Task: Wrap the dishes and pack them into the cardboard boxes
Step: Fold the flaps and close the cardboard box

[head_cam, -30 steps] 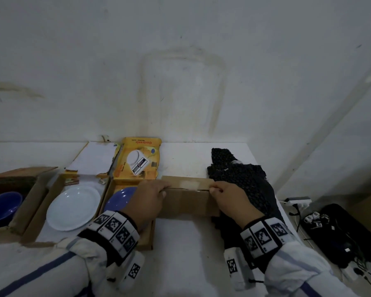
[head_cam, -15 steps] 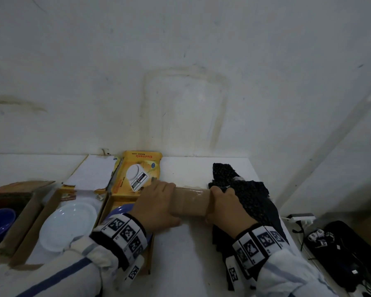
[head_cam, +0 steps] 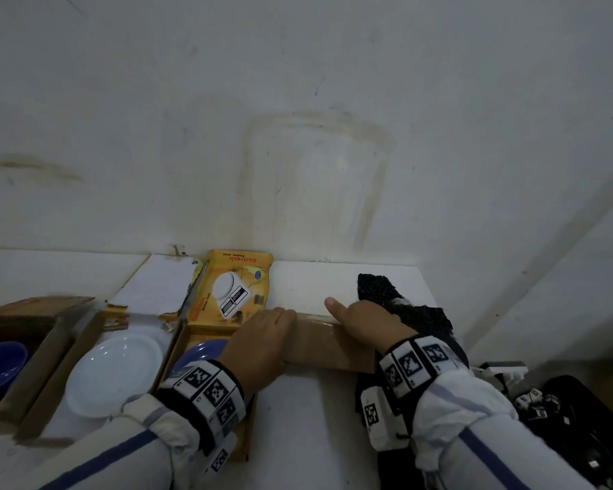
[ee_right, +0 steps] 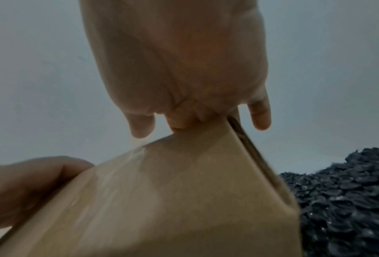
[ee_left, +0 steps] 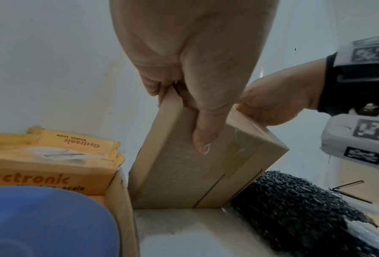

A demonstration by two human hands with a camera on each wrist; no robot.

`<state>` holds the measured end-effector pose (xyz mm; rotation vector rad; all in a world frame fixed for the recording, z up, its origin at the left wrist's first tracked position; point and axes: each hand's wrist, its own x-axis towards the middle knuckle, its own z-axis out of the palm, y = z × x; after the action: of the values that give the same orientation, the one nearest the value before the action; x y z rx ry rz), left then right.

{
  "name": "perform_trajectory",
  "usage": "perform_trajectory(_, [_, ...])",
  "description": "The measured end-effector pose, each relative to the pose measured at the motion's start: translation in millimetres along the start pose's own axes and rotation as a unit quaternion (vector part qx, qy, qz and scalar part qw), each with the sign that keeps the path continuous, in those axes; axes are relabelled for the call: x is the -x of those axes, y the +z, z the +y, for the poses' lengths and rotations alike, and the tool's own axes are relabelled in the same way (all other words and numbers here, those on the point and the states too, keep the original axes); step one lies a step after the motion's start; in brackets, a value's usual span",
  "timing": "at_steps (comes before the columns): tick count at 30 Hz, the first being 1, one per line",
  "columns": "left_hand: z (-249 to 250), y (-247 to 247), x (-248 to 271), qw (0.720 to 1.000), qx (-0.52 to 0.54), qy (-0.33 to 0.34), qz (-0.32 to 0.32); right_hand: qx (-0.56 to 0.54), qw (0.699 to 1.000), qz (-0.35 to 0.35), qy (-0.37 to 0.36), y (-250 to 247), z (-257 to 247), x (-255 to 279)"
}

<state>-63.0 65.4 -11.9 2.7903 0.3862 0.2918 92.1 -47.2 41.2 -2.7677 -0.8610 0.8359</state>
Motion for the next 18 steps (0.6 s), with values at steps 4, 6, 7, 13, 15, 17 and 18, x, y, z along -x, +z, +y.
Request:
perform_trajectory(4, [-0.2,-0.4,0.0,1.000,0.011,-0.008,-0.007,-0.080,0.997,-0.020,-0.014,-1.3,-9.2,-5.6])
perform_trajectory(6, [0.6,-1.3,-0.9,1.000,0.016,-0.010,-0.009,-0.138,0.990,-0.018,-0.015,-7.7,-13.3,-2.3])
perform_trajectory(7, [1.4,-2.1,-1.6,1.000,0.013,-0.012,-0.015,-0.163,0.986,-0.015,-0.017,-11.1,-14.5,-1.0])
perform_trajectory(13, [1.4,-4.2,-6.1,0.999,-0.005,-0.024,-0.032,-0.277,0.960,0.016,-0.040,-11.4,-11.7,-3.0])
perform_trajectory(15, [2.2,-4.7,-6.9,0.999,-0.006,-0.027,-0.031,-0.336,0.940,0.043,-0.035,-7.3,-9.8,-1.9])
perform_trajectory(17, [2.3,-4.8,-7.9,0.999,-0.006,-0.029,-0.030,-0.381,0.921,0.066,-0.052,-3.1,-9.8,-2.3])
perform_trajectory(18, [2.0,-5.1,-8.6,0.999,-0.005,-0.029,-0.031,-0.395,0.913,0.070,-0.070,-1.7,-9.7,-2.3])
